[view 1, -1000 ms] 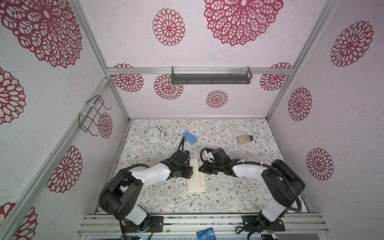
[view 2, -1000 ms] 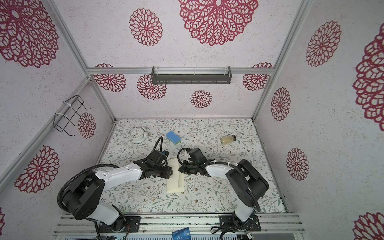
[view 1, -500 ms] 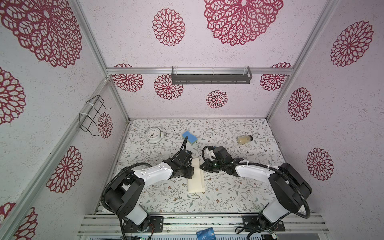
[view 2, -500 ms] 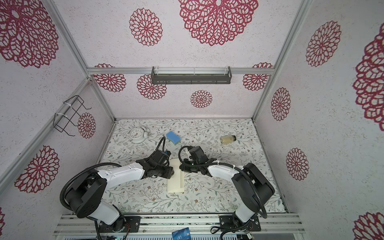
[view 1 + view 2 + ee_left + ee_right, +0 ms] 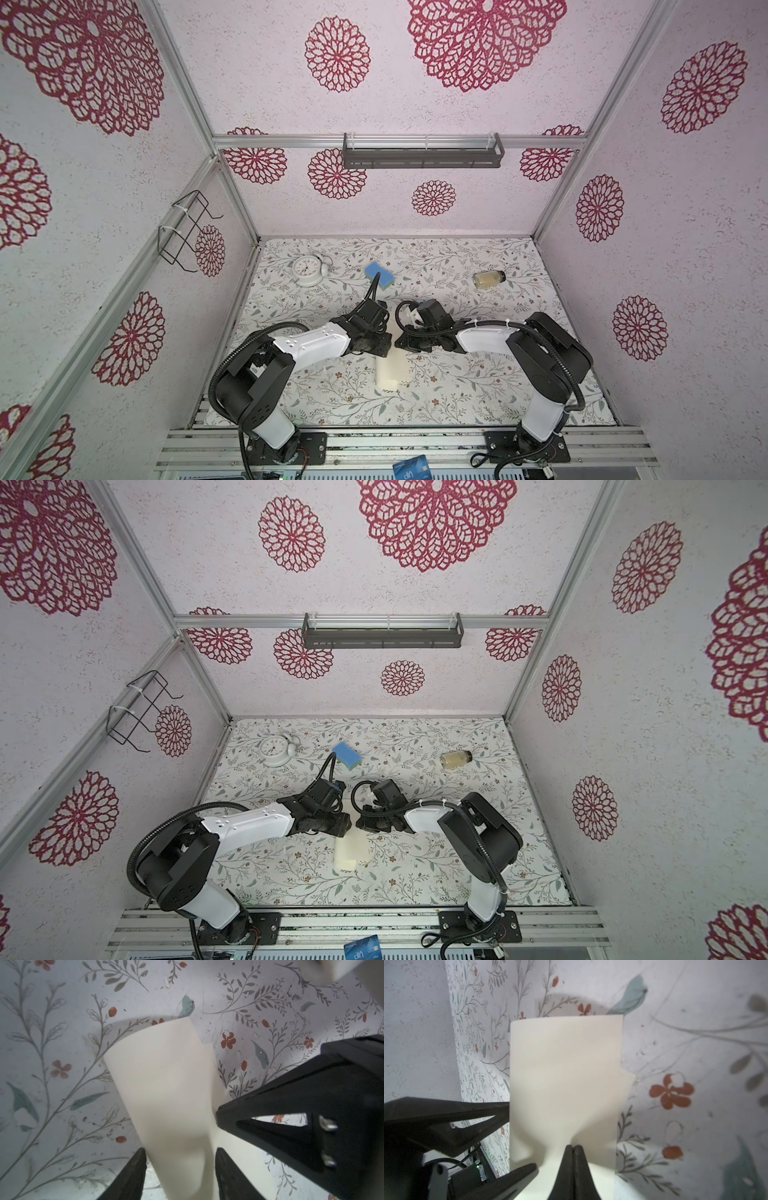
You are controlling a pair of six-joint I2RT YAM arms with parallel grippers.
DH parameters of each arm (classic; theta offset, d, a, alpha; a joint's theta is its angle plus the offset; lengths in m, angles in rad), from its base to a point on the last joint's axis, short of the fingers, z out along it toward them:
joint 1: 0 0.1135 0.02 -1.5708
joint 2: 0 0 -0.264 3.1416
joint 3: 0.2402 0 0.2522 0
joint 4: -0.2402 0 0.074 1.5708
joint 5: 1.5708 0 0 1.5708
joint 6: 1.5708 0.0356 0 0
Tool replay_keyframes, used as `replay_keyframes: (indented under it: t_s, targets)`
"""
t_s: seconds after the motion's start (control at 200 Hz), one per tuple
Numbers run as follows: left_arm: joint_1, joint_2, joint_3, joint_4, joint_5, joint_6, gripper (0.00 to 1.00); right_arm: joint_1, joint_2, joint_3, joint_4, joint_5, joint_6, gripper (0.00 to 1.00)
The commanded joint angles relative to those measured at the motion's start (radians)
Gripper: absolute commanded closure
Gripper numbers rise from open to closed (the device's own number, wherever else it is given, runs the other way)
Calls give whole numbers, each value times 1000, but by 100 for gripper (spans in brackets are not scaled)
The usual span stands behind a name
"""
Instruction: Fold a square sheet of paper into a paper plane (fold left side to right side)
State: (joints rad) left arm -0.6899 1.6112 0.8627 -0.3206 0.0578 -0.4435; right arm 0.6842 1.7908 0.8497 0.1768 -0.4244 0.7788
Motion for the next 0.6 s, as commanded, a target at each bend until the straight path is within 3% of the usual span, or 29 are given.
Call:
replay_keyframes:
  t_s: [0.0, 0.255, 0.595]
  targets:
    - [16, -62, -7, 11, 14, -20, 43, 3, 0, -12, 39, 11, 4, 99]
    - [84, -141, -84, 58, 103, -46, 41, 3, 2, -22, 52, 9, 10, 100]
    - [76, -101, -106, 93, 151, -70, 32, 3, -3, -17, 105, -34, 51, 99]
